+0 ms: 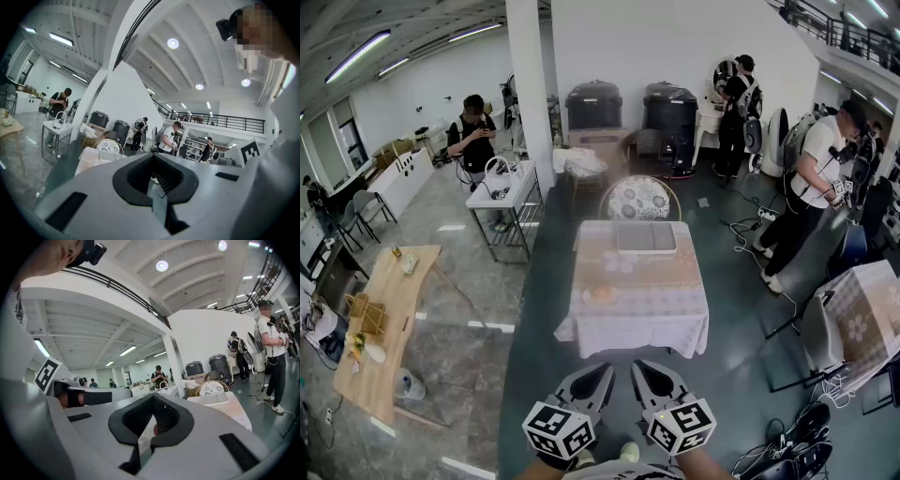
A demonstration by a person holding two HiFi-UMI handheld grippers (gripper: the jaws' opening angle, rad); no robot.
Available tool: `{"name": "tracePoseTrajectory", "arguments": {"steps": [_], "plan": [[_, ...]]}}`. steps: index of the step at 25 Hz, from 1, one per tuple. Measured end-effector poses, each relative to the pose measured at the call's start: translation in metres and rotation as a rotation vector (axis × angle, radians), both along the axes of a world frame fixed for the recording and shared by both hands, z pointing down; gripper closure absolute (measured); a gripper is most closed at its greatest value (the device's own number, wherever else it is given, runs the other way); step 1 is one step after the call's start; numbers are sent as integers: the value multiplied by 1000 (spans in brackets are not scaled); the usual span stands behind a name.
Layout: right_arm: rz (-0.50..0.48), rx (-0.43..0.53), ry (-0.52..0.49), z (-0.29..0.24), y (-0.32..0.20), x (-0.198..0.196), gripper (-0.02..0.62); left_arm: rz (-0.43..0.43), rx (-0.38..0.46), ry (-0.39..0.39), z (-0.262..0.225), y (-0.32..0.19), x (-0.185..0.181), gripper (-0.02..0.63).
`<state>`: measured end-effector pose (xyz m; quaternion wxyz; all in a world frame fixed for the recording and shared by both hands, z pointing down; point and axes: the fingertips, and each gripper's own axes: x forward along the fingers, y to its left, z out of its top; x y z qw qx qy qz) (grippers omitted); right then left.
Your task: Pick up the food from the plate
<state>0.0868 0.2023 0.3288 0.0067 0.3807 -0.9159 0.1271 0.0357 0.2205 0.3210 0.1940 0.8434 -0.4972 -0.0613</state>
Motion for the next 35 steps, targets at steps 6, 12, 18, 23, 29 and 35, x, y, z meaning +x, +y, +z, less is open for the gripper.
{"name": "tracePoseTrajectory", "arguments": {"steps": [6, 12, 18, 23, 29, 35], "plan": [[-9, 4, 2, 1, -2, 3, 583, -8, 2, -3, 1, -2, 4, 601], [-39, -11, -27, 3, -4, 8, 583, -15, -7, -16, 6, -5, 13, 601], [-60, -15, -47, 6, -4, 14, 583, -35, -6, -39, 11, -6, 20, 601], [-62, -21, -48, 10, -8, 23, 583, -62, -5, -50, 11, -7, 24, 601], [-66, -13, -47, 7, -12, 27, 583, -84, -11, -57, 12, -10, 23, 601], [-53, -11, -45, 7, -24, 31, 583, -86, -7, -61, 13, -21, 25, 601]]}}
